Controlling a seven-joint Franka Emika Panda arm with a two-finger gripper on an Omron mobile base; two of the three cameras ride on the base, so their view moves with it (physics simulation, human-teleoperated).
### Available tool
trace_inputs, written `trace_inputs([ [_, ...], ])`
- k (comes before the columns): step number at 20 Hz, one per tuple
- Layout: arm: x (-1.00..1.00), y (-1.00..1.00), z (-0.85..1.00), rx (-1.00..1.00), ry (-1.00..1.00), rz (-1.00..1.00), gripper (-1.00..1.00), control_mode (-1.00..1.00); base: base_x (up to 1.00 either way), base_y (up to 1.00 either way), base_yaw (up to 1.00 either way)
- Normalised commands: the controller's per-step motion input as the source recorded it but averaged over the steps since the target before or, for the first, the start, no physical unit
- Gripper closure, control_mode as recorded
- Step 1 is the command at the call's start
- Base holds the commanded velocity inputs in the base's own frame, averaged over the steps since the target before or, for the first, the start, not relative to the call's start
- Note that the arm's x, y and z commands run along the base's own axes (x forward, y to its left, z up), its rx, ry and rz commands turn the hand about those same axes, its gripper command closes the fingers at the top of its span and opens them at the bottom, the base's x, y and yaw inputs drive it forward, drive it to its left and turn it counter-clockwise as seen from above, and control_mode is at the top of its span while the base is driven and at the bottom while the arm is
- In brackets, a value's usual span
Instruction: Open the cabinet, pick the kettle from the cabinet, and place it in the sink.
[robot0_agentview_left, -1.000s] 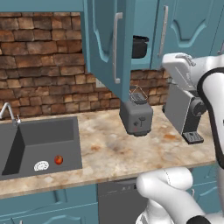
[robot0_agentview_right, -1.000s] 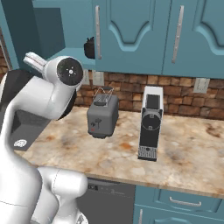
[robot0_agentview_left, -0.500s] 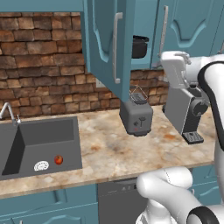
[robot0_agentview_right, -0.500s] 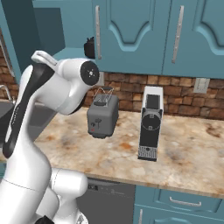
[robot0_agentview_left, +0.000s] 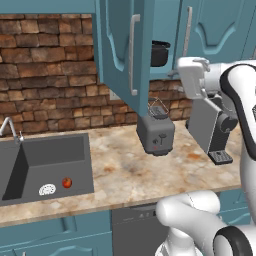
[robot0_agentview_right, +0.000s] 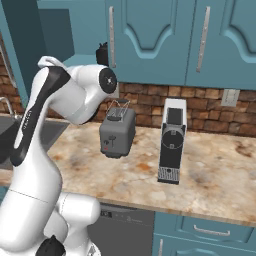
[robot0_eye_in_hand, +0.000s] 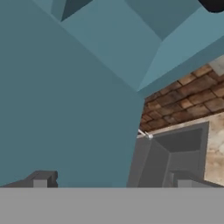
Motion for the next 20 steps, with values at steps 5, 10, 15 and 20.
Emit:
trace_inputs([
  [5,0.17,0.11,0.0,0.0,0.0,0.08,-1.0,-1.0,0.0,0.0,0.0],
  [10,0.18,0.13,-0.03,0.01,0.0,0.09,-1.0,-1.0,0.0,0.0,0.0],
  [15,0.18,0.14,-0.03,0.02,0.0,0.08,-1.0,-1.0,0.0,0.0,0.0],
  [20,0.15,0.18,-0.04,0.0,0.0,0.07,-1.0,-1.0,0.0,0.0,0.0],
])
